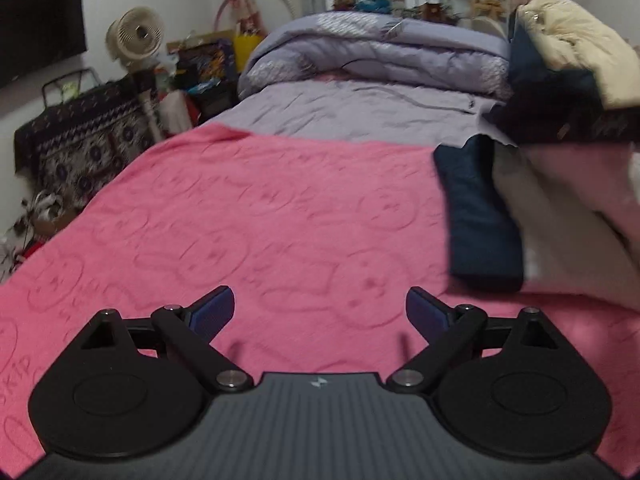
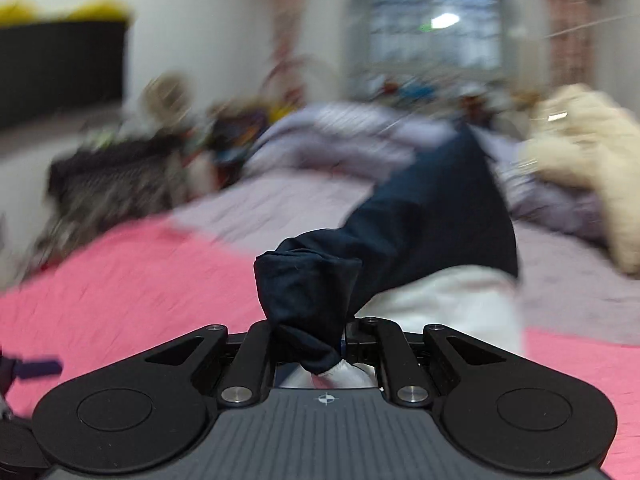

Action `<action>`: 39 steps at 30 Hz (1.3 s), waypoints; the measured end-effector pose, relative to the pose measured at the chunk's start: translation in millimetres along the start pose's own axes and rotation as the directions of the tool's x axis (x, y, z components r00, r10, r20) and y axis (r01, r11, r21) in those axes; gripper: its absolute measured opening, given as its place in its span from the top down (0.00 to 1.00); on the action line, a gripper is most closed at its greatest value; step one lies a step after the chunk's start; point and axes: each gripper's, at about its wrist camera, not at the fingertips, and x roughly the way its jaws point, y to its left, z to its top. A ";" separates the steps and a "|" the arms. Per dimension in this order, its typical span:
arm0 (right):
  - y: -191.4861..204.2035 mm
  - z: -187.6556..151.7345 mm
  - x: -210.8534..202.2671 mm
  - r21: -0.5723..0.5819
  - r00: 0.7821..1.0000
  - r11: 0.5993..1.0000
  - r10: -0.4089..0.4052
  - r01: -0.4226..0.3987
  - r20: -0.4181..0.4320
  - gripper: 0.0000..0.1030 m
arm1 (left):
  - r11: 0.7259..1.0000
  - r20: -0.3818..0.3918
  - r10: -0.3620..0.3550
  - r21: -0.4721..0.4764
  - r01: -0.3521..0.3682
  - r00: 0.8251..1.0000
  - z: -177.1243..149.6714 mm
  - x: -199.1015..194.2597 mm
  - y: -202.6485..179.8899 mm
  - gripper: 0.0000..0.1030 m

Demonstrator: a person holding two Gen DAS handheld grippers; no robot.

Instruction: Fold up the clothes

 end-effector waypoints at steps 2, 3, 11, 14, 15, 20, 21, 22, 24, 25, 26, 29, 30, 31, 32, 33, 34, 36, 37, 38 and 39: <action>32.3 -10.5 28.9 -0.068 0.996 0.997 0.015 -0.020 -0.086 0.86 | 0.999 -0.032 0.015 -0.037 -0.016 0.999 -6.3 5.7 12.2 0.09; 39.3 -16.5 35.1 -0.097 0.994 0.995 -0.002 -0.009 -0.108 0.86 | 0.998 -0.051 0.011 -0.059 -0.014 0.999 -9.7 8.7 18.0 0.09; 4.8 -30.1 -38.3 -0.048 0.973 0.974 0.219 -0.223 -0.071 0.29 | 0.990 0.055 -0.061 -0.125 0.068 0.997 2.9 -6.8 24.8 0.09; -23.0 -31.5 -71.6 -0.012 0.984 0.985 0.172 -0.173 -0.037 0.31 | 0.986 0.157 -0.145 -0.064 0.156 0.977 26.4 -16.0 1.7 0.08; -31.1 -29.4 -77.5 0.008 0.991 0.991 0.132 -0.131 -0.030 0.35 | 0.985 0.180 -0.165 -0.020 0.171 0.970 32.7 -16.3 -11.4 0.07; -80.0 -36.7 -57.4 0.172 0.989 0.985 -0.001 0.026 -0.145 0.58 | 0.980 0.049 -0.111 0.171 0.101 0.993 33.1 35.7 -72.3 0.04; -86.2 -41.9 -41.9 0.177 0.976 0.983 -0.003 0.042 -0.218 0.63 | 0.980 -0.014 -0.103 0.170 0.104 0.995 26.6 53.4 -76.0 0.02; -86.1 -43.8 -32.8 0.152 0.965 0.987 -0.014 0.056 -0.262 0.63 | 0.982 -0.045 -0.125 0.137 0.130 0.991 21.8 63.3 -73.2 0.00; -78.2 -43.9 -22.3 0.069 0.949 0.995 -0.052 0.077 -0.311 0.63 | 0.984 -0.078 -0.160 0.069 0.165 0.984 25.3 63.7 -63.4 0.00; -74.7 -40.1 -24.2 0.045 0.943 0.996 -0.063 0.082 -0.326 0.62 | 0.983 -0.099 -0.163 0.067 0.170 0.982 31.2 57.4 -61.0 0.01; -72.5 -34.6 -32.3 0.042 0.943 0.996 -0.059 0.077 -0.326 0.62 | 0.983 -0.095 -0.163 0.074 0.170 0.982 35.1 46.8 -58.6 0.02; -70.1 -26.5 -63.4 0.063 0.951 0.996 -0.037 0.059 -0.308 0.43 | 0.972 -0.046 -0.195 0.122 0.199 0.980 40.3 9.9 -58.7 0.03; -68.4 -26.4 -73.5 0.055 0.950 0.996 -0.047 0.068 -0.308 0.34 | 0.967 -0.033 -0.208 0.140 0.211 0.978 42.0 -2.1 -59.5 0.02; -65.5 -26.0 -82.6 0.038 0.950 0.996 -0.063 0.078 -0.305 0.33 | 0.963 -0.021 -0.220 0.156 0.220 0.975 43.5 -13.4 -61.1 0.02; -59.1 -26.7 -90.0 0.015 0.951 0.996 -0.078 0.086 -0.298 0.33 | 0.960 -0.015 -0.227 0.166 0.227 0.974 44.0 -22.6 -64.8 0.01; -53.9 -28.5 -98.6 -0.008 0.952 0.996 -0.091 0.093 -0.291 0.29 | 0.956 -0.008 -0.235 0.177 0.233 0.972 44.5 -31.7 -68.4 0.01; -50.7 -30.5 -107.9 -0.027 0.953 0.995 -0.103 0.099 -0.285 0.22 | 0.953 -0.003 -0.242 0.186 0.238 0.970 44.9 -40.4 -72.0 0.00; -44.7 -29.5 -114.2 -0.050 0.952 0.993 -0.118 0.108 -0.281 0.15 | 0.947 0.001 -0.254 0.201 0.249 0.967 44.2 -54.7 -78.4 0.00; -41.7 -31.0 -120.3 -0.057 0.953 0.992 -0.121 0.110 -0.277 0.13 | 0.946 0.004 -0.256 0.208 0.250 0.967 43.2 -61.8 -81.1 0.00; -39.0 -32.7 -126.7 -0.060 0.956 0.992 -0.124 0.111 -0.267 0.12 | 0.945 0.008 -0.256 0.214 0.249 0.967 42.0 -68.7 -83.8 0.00; -37.5 -33.7 -133.4 -0.058 0.959 0.992 -0.123 0.112 -0.257 0.07 | 0.944 0.008 -0.252 0.220 0.244 0.968 40.0 -74.7 -86.8 0.00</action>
